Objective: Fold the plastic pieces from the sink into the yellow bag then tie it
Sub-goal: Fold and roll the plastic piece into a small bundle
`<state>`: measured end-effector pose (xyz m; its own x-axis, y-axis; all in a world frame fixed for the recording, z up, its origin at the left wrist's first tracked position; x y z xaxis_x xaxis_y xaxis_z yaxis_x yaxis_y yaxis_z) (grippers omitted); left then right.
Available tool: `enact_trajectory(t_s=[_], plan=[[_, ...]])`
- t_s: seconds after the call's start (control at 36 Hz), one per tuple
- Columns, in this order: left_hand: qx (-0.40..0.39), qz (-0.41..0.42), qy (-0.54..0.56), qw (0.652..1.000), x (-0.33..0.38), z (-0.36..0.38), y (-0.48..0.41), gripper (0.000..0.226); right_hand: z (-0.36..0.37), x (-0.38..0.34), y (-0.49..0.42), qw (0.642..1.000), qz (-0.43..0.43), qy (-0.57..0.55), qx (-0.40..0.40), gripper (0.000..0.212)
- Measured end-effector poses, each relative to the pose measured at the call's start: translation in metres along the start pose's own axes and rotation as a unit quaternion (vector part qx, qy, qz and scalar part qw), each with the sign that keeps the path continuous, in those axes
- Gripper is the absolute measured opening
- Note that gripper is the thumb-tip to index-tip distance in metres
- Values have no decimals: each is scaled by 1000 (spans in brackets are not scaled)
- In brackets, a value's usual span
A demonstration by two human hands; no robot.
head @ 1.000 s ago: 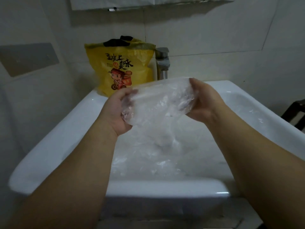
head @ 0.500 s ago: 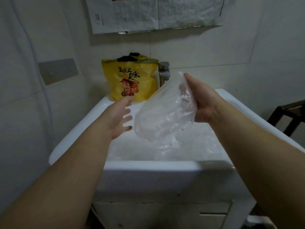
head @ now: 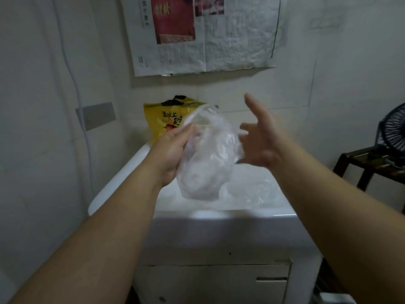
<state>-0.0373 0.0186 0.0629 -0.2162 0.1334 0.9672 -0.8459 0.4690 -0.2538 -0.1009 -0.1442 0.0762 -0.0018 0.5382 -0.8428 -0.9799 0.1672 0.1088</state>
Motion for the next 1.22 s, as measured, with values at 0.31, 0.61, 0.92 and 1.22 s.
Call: enact_trajectory(t_s=[0.31,0.61,0.92,1.22], plan=[[71,0,0,997,11,8,23,27,10,50,23,985,59,14,-161,50],[143,1,47,989,37,-2,40,21,21,4,48,999,-17,33,15,47],[142,-19,171,975,45,1,43,32,8,-19,61,989,-124,-68,45,56],[58,2,107,993,60,-14,47,30,18,-20,67,981,-178,77,15,37]])
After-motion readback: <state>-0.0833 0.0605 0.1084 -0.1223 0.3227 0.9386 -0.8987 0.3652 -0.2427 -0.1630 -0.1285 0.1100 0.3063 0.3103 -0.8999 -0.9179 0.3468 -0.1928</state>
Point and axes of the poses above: each hand's wrist, its own y-axis away from the middle knuckle, its own z-axis out of the palm, x = y × z, the point moved 2 cm from there along -y, towards the middle knuckle, and after that the axes turned 3 degrees about -y, right-handed, at the moved point
